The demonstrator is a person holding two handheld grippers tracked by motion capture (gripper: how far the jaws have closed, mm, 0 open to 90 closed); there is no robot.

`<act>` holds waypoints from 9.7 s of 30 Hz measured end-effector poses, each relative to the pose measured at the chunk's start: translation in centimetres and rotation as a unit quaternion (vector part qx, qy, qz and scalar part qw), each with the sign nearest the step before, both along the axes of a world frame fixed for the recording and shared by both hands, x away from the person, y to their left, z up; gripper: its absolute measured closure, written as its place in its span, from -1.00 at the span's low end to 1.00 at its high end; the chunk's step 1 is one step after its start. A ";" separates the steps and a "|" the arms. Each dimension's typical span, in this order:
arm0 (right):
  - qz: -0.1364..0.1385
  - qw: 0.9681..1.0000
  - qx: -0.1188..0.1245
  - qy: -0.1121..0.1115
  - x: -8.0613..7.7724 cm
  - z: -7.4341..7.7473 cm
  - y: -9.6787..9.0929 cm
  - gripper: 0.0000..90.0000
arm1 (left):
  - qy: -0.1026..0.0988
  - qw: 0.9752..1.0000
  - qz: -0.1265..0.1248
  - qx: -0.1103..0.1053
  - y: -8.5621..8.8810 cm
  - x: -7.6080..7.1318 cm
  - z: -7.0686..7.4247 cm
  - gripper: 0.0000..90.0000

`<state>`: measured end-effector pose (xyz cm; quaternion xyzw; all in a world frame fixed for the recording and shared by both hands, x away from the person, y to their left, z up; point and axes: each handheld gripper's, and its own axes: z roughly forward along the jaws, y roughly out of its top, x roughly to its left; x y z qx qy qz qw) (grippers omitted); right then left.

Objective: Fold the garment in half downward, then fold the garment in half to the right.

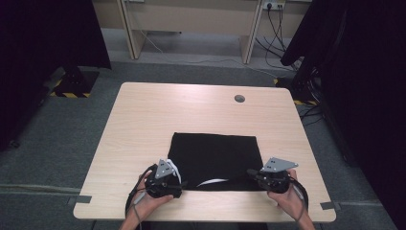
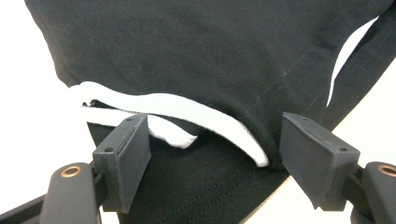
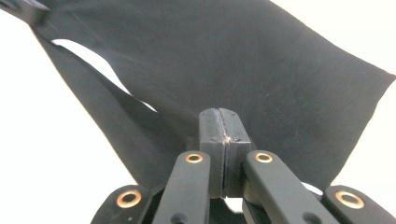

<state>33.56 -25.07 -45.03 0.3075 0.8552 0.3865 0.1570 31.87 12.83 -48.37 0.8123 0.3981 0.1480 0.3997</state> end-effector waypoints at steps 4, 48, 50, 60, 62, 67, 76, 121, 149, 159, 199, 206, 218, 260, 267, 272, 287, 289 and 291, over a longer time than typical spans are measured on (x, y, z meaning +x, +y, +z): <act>0.015 1.000 -0.003 -0.020 -1.4 1.5 0.1 1.00 | -0.001 1.000 -0.001 0.003 -0.1 -0.2 0.0 -0.44; -0.075 0.997 -0.001 0.027 1.9 -2.6 -1.0 -0.08 | 0.020 0.999 0.029 -0.009 3.1 -1.3 0.2 -0.59; -0.071 0.997 -0.003 0.029 2.0 -2.5 -1.5 -0.08 | 0.019 0.999 0.030 -0.009 3.2 -1.3 0.1 -0.62; -0.037 0.999 0.004 0.022 3.1 -2.7 -4.1 -0.08 | 0.017 0.999 0.032 -0.005 3.6 -1.2 0.0 -0.69; -0.039 0.999 0.005 0.023 3.3 -2.7 -4.5 -0.08 | 0.014 0.999 0.036 -0.001 3.8 -1.1 0.0 -0.69; -0.055 0.998 0.003 0.025 3.2 -2.6 -4.7 -0.13 | 0.008 0.999 0.035 0.014 3.6 -1.1 -0.1 -0.73; -0.084 0.996 -0.005 0.014 2.4 -1.5 -3.8 -0.37 | 0.009 0.998 0.040 0.044 3.1 -1.1 -0.2 -0.94; -0.079 0.996 -0.019 0.031 -0.1 -2.5 -2.5 -0.46 | 0.009 0.999 -0.018 0.031 -3.2 -0.6 -0.1 -0.95; -0.077 0.996 -0.017 0.036 -0.3 -2.5 -2.9 -0.45 | -0.015 0.996 -0.082 0.007 -5.5 -0.6 0.3 0.71; -0.083 0.995 -0.028 0.049 -1.0 -1.7 -3.8 -0.35 | -0.014 0.996 -0.088 0.004 -6.1 -1.1 0.2 0.71; 0.004 0.999 0.027 0.031 8.1 2.1 9.4 -0.36 | -0.010 0.997 -0.083 -0.004 -5.9 -1.1 0.1 0.70; 0.014 0.999 0.028 0.032 9.0 2.0 10.8 -0.36 | -0.005 0.996 -0.083 -0.010 -5.8 -1.0 0.1 0.70; 0.024 0.999 0.016 0.038 10.5 1.6 13.3 -0.34 | -0.005 0.996 -0.083 -0.011 -5.7 -1.0 0.1 0.69; 0.091 0.995 -0.001 0.041 12.4 1.9 18.7 0.86 | -0.036 0.994 -0.095 -0.037 -4.5 -1.7 2.5 0.79; 0.093 0.995 0.037 0.011 11.8 5.0 17.6 0.87 | -0.055 0.992 -0.100 -0.050 -4.1 -1.8 4.9 0.80; 0.081 0.995 0.052 -0.007 11.7 6.7 15.8 0.87 | -0.073 0.990 -0.113 -0.052 -5.6 -1.3 6.5 0.80; 0.017 0.998 0.058 -0.034 10.1 8.0 6.1 0.87 | -0.080 0.979 -0.176 -0.065 -12.9 0.1 7.9 0.79; 0.008 0.998 0.056 -0.031 10.0 7.6 4.9 0.87 | -0.078 0.979 -0.178 -0.061 -13.7 0.3 7.5 0.79; -0.002 0.998 0.054 -0.027 10.0 7.0 3.9 0.87 | -0.073 0.979 -0.183 -0.060 -14.5 0.6 7.0 0.79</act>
